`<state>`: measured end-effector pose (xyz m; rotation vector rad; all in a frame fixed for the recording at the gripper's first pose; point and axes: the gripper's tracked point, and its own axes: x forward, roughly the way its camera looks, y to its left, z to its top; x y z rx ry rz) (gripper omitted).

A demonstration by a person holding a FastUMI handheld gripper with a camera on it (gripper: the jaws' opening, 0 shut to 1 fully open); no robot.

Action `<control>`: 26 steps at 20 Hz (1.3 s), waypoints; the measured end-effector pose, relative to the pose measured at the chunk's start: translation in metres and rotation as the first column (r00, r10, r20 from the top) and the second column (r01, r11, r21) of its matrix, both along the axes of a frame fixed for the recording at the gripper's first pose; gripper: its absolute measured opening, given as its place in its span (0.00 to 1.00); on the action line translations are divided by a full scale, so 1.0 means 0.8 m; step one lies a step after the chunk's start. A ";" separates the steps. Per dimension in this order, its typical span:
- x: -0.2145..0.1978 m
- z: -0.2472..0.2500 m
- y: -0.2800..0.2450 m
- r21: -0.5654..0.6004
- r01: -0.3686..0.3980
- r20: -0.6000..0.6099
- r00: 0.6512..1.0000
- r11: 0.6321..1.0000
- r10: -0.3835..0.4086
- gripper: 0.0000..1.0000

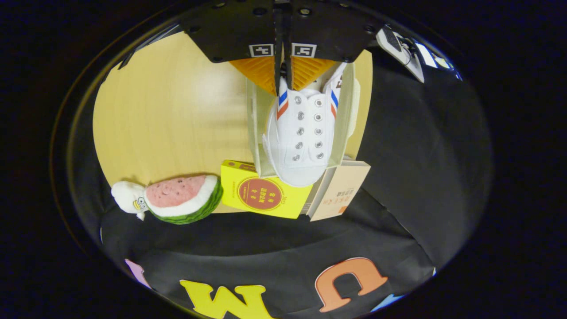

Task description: Open the storage box then place both shoes into the box .Put the left shoe in first, then the right shoe, with the right side of both shoes facing outward in a uniform manner.

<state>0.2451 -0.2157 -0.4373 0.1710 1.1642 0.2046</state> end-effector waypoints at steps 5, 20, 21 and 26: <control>-0.002 0.012 0.001 -0.114 0.048 -0.006 0.999 0.992 -0.049 0.00; -0.010 0.042 0.009 -0.222 0.087 0.030 0.996 0.971 -0.082 0.22; -0.007 0.055 0.009 -0.220 0.078 0.053 0.996 0.972 -0.067 0.26; -0.005 0.109 0.004 -0.254 0.055 0.202 0.979 0.966 -0.003 0.37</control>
